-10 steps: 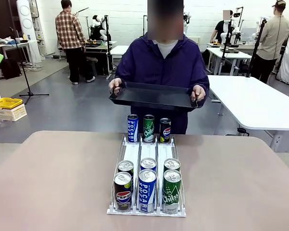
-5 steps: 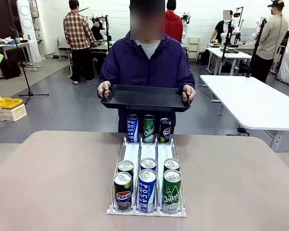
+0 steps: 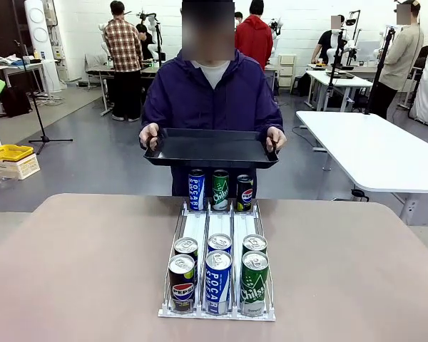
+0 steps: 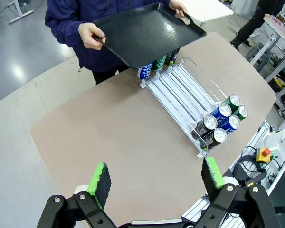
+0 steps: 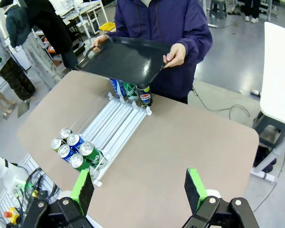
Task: Retrieve and hand over the desired beverage to the person.
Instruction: Pick up a can of the same type that the person held from the Automatic Can Dispenser.
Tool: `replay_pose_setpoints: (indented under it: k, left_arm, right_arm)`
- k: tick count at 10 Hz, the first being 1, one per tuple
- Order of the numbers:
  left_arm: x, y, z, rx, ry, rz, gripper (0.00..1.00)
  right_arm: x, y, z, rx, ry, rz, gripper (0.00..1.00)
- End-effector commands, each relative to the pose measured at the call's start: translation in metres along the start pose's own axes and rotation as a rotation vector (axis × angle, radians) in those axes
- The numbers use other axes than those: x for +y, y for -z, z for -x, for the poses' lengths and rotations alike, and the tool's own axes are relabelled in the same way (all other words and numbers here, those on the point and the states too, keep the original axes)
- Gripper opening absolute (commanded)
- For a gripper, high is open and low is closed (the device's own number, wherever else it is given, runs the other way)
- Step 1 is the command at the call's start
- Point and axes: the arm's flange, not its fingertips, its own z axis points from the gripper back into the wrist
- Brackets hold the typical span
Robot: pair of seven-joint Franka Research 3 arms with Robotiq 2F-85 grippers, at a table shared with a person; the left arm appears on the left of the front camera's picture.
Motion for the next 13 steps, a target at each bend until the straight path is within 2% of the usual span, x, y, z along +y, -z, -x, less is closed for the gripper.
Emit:
replay_pose_setpoints:
  k: [1, 13]
  left_arm:
    - [0.0011, -0.0012, -0.0006, 0.003, 0.015, 0.005, 1.0]
    - [0.0011, -0.0012, -0.0006, 0.003, 0.015, 0.005, 1.0]
  right_arm:
    - [0.0, 0.0008, -0.0009, -0.003, -0.002, -0.003, 1.0]
    - [0.0, 0.0008, -0.0009, -0.003, -0.002, -0.003, 1.0]
